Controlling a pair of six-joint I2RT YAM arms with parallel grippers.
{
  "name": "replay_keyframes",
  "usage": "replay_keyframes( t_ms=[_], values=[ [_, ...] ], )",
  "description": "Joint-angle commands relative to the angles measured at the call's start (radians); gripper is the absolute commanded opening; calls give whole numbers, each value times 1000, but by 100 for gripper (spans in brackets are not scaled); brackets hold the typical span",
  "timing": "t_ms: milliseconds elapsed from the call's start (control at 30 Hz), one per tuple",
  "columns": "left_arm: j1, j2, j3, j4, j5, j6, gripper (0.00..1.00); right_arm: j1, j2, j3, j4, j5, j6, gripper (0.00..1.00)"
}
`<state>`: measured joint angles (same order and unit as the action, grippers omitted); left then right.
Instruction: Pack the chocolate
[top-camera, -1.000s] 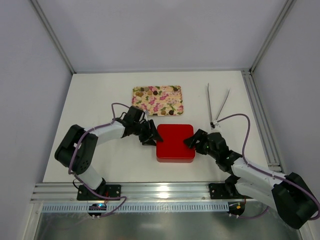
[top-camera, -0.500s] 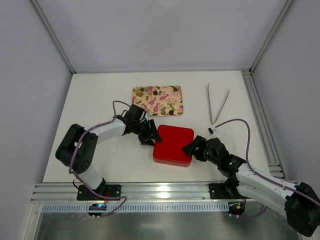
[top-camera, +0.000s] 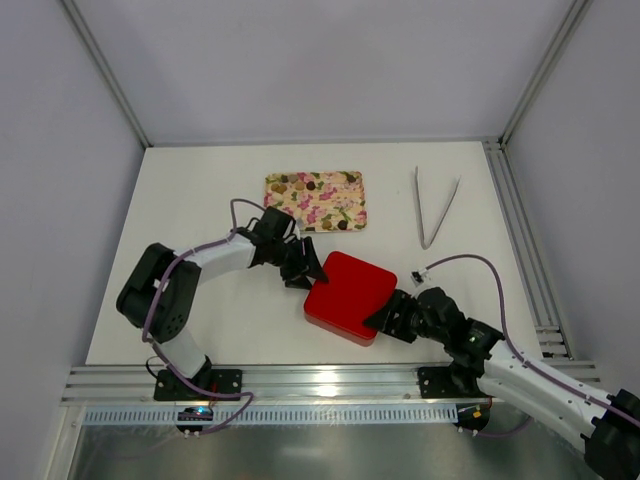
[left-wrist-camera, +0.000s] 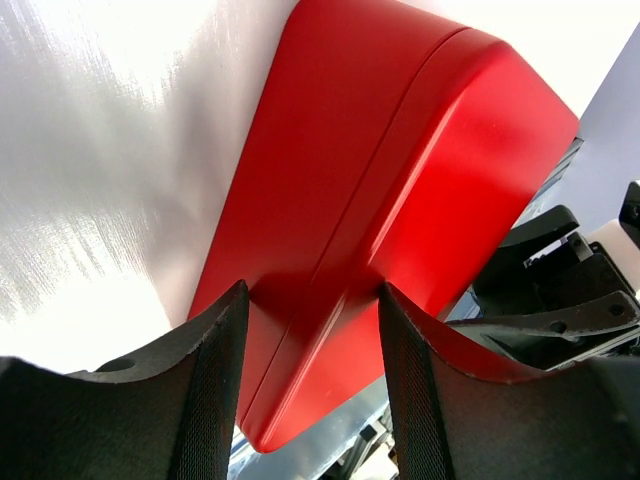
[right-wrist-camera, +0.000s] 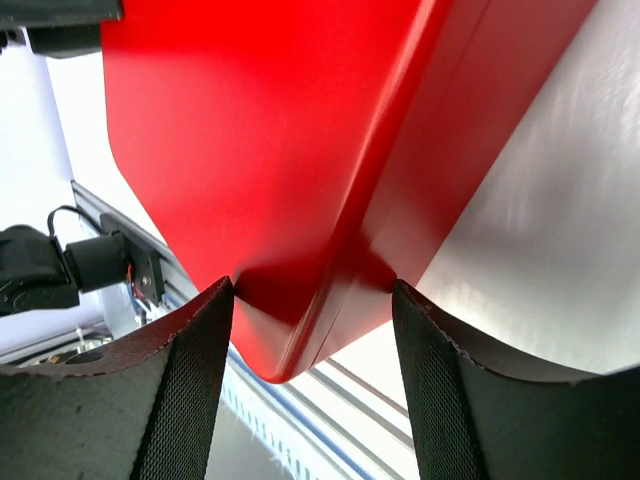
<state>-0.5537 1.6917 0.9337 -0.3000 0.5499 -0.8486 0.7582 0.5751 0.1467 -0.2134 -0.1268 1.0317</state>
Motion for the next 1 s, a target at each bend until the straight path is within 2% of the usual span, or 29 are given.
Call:
replay_keyframes(
  t_ms=[0, 67, 133, 167, 233, 267, 300, 367, 433, 533, 700, 967],
  values=[
    [-29, 95, -56, -140, -223, 46, 50, 23, 28, -62, -184, -20, -10, 45],
    [-29, 94, -55, -142, -222, 49, 50, 24, 34, -55, -185, -10, -10, 42],
    [-29, 92, -53, -148, -220, 54, 50, 23, 23, -26, -207, 7, -10, 45],
    [-29, 95, -52, -151, -222, 63, 51, 23, 14, -7, -230, 51, -16, 57],
    [-29, 95, -46, -165, -220, 71, 51, 13, 5, 71, -291, 107, -60, 71],
    [-29, 97, -41, -171, -220, 77, 52, -2, 11, 98, -303, 122, -80, 78],
    [-29, 98, -35, -180, -220, 83, 52, -58, 47, 144, -310, 122, -105, 79],
    [-29, 102, -27, -188, -217, 91, 53, -137, 95, 174, -293, 92, -185, 79],
    [-29, 106, -15, -200, -215, 100, 53, -260, 149, 194, -239, -5, -244, 79],
    [-29, 109, 2, -212, -215, 111, 53, -351, 225, 229, -184, -42, -288, 79],
    [-29, 111, 16, -231, -214, 118, 54, -427, 345, 251, -63, -94, -325, 77],
    [-29, 122, 16, -237, -214, 117, 54, -458, 477, 220, 58, -99, -321, 62]
  ],
)
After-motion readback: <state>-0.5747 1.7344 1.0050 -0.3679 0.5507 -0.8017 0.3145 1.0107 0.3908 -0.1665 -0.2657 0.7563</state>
